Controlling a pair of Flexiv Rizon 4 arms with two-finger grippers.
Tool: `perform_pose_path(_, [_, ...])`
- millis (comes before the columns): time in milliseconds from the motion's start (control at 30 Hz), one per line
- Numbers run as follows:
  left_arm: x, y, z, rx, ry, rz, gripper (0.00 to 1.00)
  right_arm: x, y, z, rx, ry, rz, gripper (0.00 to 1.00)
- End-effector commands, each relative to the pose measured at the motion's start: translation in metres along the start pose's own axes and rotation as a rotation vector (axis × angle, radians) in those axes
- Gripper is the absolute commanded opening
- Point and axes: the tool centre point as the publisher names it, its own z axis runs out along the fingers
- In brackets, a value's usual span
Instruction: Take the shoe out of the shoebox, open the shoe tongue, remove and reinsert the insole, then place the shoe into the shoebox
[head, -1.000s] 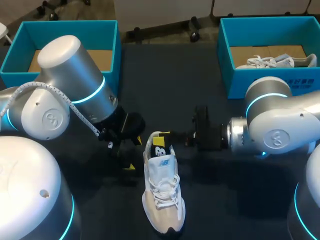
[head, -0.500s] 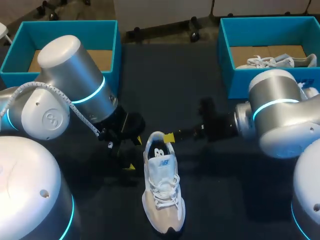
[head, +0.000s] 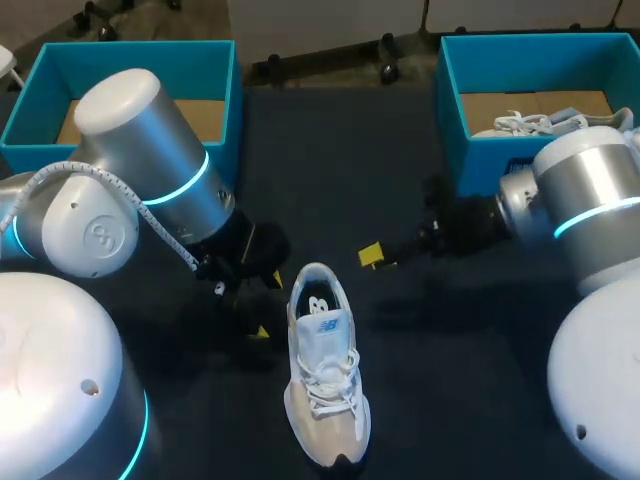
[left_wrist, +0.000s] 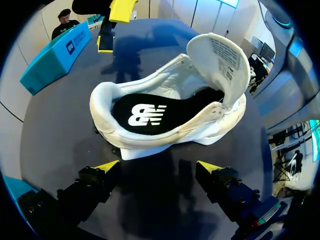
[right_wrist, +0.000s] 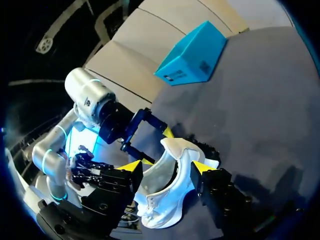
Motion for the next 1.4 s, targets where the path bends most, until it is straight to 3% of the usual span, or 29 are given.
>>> perform_pose_path(33, [-0.003,0.009,-0.017,-0.012,0.003,-0.009,1.00,-0.003,0.006,-0.040,0.336,0.153,0.032,0.68])
perform_pose_path(200, [-0.006,0.021,-0.027,-0.013,0.003,-0.044,1.00,-0.009,0.010,-0.045,0.365,0.121,0.098,0.69])
perform_pose_path(300, [-0.004,0.027,-0.030,-0.010,0.018,-0.050,1.00,-0.010,0.012,-0.047,0.371,0.033,0.154,0.70])
perform_pose_path(467, [-0.002,0.041,-0.034,-0.022,0.029,-0.070,1.00,-0.008,0.015,-0.048,0.334,-0.191,0.221,0.68])
perform_pose_path(833, [-0.002,0.064,-0.049,-0.029,0.008,-0.113,1.00,0.012,0.017,-0.048,0.248,-0.411,0.227,0.62])
perform_pose_path(1033, [-0.004,0.074,-0.062,-0.047,0.001,-0.115,1.00,0.025,0.013,-0.045,0.176,-0.571,0.208,0.41])
perform_pose_path(1133, [-0.007,0.079,-0.068,-0.060,0.009,-0.114,1.00,0.029,0.012,-0.038,0.162,-0.590,0.205,0.30])
perform_pose_path(1233, [-0.011,0.084,-0.074,-0.071,0.023,-0.122,1.00,0.035,0.014,-0.031,0.151,-0.617,0.203,0.03])
perform_pose_path(1400, [-0.021,0.094,-0.087,-0.082,0.032,-0.101,1.00,0.046,0.020,-0.016,0.131,-0.668,0.215,0.00])
